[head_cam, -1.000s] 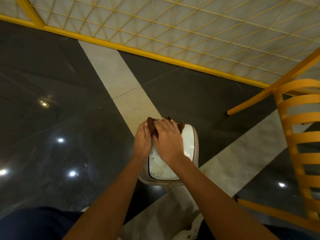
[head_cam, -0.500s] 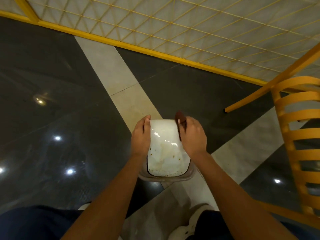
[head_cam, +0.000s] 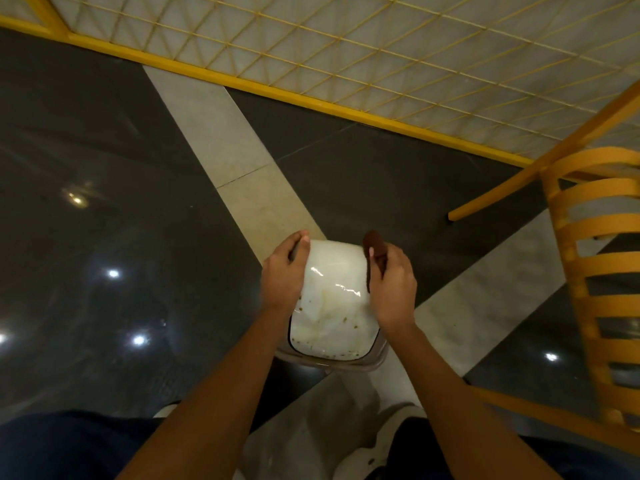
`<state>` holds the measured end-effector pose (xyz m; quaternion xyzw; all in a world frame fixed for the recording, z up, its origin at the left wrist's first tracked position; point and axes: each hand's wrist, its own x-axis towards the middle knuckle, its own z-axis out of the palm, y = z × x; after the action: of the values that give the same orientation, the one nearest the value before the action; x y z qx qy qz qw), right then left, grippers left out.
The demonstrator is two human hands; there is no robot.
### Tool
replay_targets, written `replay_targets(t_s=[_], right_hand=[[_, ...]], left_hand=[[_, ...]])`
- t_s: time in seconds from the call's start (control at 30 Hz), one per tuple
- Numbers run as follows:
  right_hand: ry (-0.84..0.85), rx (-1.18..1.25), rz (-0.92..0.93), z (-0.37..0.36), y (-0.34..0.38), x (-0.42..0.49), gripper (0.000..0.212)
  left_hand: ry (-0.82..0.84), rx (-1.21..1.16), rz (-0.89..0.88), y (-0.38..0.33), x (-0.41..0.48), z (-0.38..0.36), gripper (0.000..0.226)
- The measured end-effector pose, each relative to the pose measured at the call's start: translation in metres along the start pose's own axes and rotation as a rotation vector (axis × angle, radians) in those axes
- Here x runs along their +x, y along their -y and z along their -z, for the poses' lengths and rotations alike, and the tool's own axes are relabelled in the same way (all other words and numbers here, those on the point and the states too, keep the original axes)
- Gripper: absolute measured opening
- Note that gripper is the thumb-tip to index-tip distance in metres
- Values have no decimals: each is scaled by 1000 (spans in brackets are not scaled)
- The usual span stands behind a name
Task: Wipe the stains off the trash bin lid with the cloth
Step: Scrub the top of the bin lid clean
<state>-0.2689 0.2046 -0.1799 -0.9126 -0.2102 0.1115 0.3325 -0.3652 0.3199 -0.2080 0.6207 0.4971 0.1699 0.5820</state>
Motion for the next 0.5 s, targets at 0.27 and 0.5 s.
replay_targets(t_s=[0.27,0.5], right_hand=[[165,-12,-79,3,0,28,26],[100,17,27,5,-6,4,31]], left_hand=[[-52,-11,-38,-5,-3,-1,34],[-65,-3,-43,-4,-2,-1,32]])
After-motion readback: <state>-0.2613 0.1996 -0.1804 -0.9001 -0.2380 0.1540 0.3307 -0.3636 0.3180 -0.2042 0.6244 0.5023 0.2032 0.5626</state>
